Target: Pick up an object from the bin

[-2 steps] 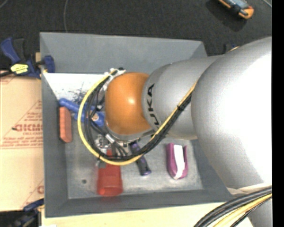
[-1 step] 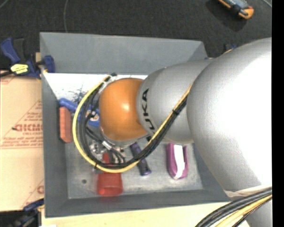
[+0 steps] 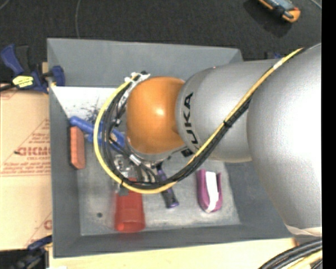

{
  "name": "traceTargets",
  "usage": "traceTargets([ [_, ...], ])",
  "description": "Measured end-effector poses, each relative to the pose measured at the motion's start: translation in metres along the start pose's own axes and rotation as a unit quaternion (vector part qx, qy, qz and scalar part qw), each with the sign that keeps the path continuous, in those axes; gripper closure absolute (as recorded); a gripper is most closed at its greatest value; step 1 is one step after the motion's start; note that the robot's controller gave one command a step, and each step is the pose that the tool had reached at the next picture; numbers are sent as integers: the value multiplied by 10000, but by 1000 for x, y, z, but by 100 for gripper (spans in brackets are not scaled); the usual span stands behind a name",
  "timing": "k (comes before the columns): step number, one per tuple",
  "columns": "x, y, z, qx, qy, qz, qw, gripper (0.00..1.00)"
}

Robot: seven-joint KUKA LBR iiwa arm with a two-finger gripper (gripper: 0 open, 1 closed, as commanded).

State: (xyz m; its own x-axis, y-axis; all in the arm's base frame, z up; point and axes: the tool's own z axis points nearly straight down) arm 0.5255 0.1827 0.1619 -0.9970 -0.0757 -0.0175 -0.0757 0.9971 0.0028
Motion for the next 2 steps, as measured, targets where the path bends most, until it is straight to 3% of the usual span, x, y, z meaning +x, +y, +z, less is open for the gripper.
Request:
traceTargets([
  [1,6,-7,20,9,58,104,9999,100],
  [2,2,-16,8,-5,-9,180,9998,100],
])
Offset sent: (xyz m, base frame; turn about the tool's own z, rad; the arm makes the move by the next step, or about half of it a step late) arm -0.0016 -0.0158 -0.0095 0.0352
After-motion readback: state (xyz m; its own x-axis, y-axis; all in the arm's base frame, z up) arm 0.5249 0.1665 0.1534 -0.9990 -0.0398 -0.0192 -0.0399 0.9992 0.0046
